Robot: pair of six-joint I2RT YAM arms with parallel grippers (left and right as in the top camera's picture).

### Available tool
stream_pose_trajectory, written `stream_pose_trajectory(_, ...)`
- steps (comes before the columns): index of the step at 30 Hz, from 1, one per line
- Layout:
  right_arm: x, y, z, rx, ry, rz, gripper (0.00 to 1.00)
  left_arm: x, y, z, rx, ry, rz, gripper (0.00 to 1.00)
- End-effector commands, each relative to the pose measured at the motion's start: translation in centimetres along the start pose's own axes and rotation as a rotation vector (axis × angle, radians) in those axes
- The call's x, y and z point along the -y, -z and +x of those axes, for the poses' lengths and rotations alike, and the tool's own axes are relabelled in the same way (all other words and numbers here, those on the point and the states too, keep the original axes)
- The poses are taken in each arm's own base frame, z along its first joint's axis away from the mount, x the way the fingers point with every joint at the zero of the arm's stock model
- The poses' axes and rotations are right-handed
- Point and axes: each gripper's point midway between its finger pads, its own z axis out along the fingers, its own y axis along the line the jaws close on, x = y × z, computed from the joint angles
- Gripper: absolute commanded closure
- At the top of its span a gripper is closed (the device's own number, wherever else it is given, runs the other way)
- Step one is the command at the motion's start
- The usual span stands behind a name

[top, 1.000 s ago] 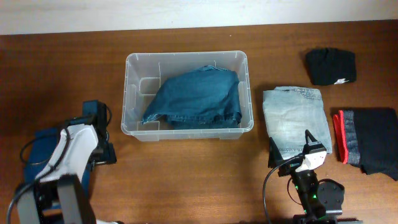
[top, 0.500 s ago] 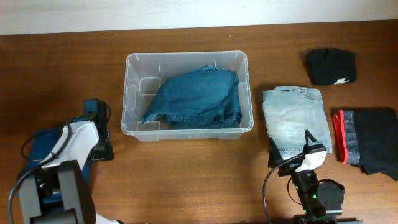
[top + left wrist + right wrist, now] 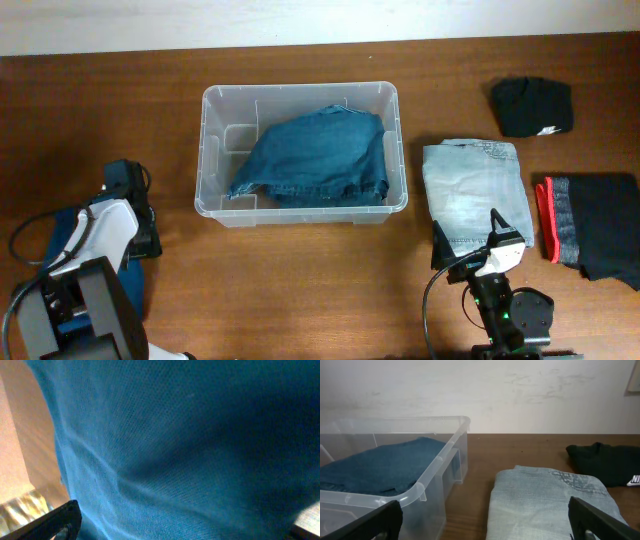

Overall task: Pack container
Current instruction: 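Grasp the teal cloth with the left gripper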

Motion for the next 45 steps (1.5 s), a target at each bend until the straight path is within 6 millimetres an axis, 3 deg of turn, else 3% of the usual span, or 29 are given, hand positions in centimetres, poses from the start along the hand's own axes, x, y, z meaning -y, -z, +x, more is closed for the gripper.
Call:
stream_pose_trajectory(1,0.4,0.0,0.2,-0.002,-0.002,0.017,0.01,0.2,-0.6,-0.4,0.007,-0.136,-0.001,0.01)
stream_pose_trajectory(13,0.4,0.0,0.2,-0.002,-0.002,0.017,0.02,1.7,-2.7,-1.0,-0.006,-0.200,-0.002,0.00)
stream_pose_trajectory(23,0.4,0.0,0.2,-0.002,-0.002,0.017,0.01,0.0,-3.3,-2.1,0.023,-0.134,-0.061,0.01)
stream_pose_trajectory(27,0.4,0.0,0.2,-0.002,-0.002,0.017,0.02,0.5,-3.9,-1.9,0.018,-0.111,0.008,0.17)
stream_pose_trajectory(30,0.4,0.0,0.2,-0.002,-0.002,0.017,0.02,1.4,-4.2,-1.8,0.023,-0.087,0.098,0.18)
stream_pose_trajectory(34,0.4,0.0,0.2,-0.002,-0.002,0.017,0.02,1.2,-4.5,-1.6,0.016,-0.073,0.109,0.27)
stream_pose_trajectory(36,0.4,0.0,0.2,-0.002,-0.002,0.017,0.01,1.2,-4.5,-1.6,0.015,-0.072,0.109,0.35)
stream_pose_trajectory(38,0.4,0.0,0.2,-0.002,-0.002,0.017,0.01,1.2,-4.5,-1.6,0.016,-0.071,0.109,0.49)
stream_pose_trajectory(43,0.4,0.0,0.2,-0.002,-0.002,0.017,0.01,1.1,-4.5,-1.9,0.025,-0.066,0.108,0.64)
stream_pose_trajectory(45,0.4,0.0,0.2,-0.002,-0.002,0.017,0.02,1.1,-4.5,-1.9,0.025,-0.066,0.108,0.78)
